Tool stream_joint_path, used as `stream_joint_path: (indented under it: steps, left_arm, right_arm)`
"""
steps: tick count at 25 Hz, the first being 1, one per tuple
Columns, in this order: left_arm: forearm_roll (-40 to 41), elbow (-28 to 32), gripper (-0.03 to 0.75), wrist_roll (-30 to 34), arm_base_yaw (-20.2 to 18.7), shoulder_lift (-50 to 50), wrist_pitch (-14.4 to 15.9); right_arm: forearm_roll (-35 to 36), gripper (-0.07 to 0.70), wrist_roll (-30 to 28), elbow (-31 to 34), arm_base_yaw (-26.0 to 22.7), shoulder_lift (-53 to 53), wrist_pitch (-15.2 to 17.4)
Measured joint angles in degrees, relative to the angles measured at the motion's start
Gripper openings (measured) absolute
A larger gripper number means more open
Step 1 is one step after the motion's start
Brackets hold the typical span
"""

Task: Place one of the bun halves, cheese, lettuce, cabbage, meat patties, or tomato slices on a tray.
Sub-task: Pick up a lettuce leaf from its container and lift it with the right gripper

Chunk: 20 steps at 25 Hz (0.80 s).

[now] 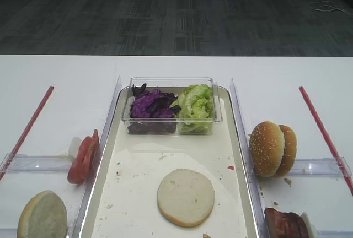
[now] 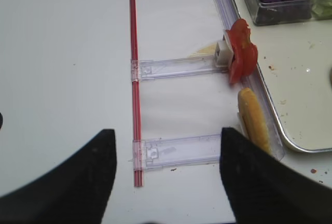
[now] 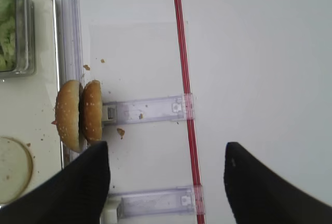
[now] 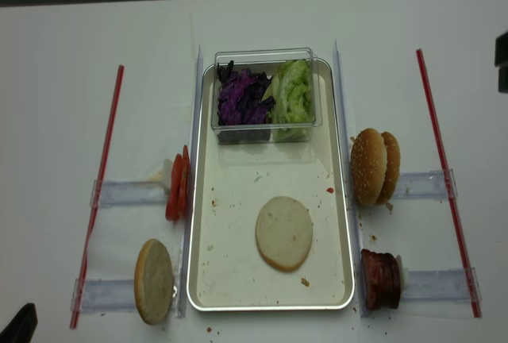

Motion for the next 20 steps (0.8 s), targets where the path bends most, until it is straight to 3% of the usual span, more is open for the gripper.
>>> stream_joint_path:
  steps: [20]
  left_arm:
    - [0.0, 0.0, 0.412, 0.0, 0.0, 0.0, 0.0]
  right_arm:
    - [0.0, 0.468, 0.1, -20.6, 0.0, 24.4, 0.2]
